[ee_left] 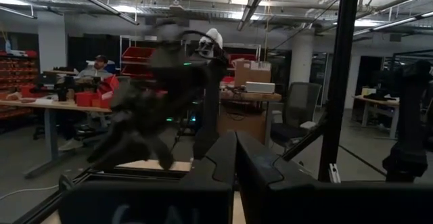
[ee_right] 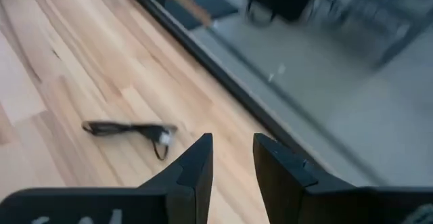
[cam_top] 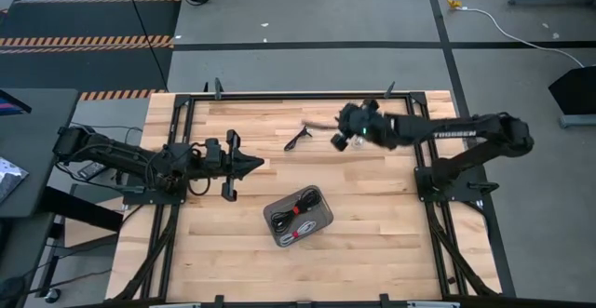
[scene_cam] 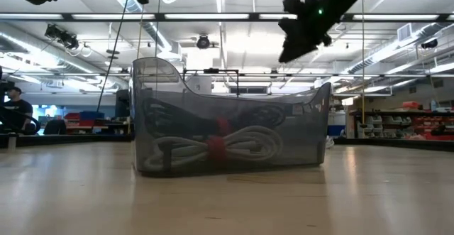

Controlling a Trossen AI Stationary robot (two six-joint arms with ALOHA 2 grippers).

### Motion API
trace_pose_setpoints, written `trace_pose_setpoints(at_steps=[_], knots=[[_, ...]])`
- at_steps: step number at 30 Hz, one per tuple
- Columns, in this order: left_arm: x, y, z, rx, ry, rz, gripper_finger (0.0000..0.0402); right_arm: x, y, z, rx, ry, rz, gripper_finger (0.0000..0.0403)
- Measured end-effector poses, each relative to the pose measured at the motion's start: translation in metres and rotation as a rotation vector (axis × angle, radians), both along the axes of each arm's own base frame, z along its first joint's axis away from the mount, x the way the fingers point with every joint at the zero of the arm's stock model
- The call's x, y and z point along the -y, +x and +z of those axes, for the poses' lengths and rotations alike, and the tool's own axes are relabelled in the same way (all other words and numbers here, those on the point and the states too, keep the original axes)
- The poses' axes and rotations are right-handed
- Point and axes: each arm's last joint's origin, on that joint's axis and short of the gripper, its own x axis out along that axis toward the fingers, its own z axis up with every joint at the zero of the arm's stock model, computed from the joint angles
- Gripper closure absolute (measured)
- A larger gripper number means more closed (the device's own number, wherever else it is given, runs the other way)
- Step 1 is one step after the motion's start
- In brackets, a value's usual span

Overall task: Pick and place USB-C Cables
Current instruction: Put the white charger cable into the black bin

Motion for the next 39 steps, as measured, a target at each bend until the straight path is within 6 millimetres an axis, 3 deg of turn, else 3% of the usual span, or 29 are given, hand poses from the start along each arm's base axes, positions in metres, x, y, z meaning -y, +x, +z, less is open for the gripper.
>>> trace_pose_setpoints(at_steps=[9, 16, 31, 39], knots=[[0.0, 0.0, 0.0, 0.0, -0.001, 0.0, 0.039, 0.068, -0.027, -0.026, 0.044, 0.441, -0.184, 0.029], [0.0, 0.0, -0.001, -0.006, 0.0, 0.0, 0.039, 0.093, -0.04, -0.06, -0.079, 0.621, -0.37, 0.029], [0.0, 0.0, -0.001, -0.008, 0.001, -0.001, 0.039, 0.097, -0.043, -0.097, -0.266, 0.811, -0.446, 0.029], [0.0, 0.0, -0.001, -0.008, 0.0, -0.001, 0.039, 0.102, -0.044, -0.098, -0.202, 0.833, -0.525, 0.029]])
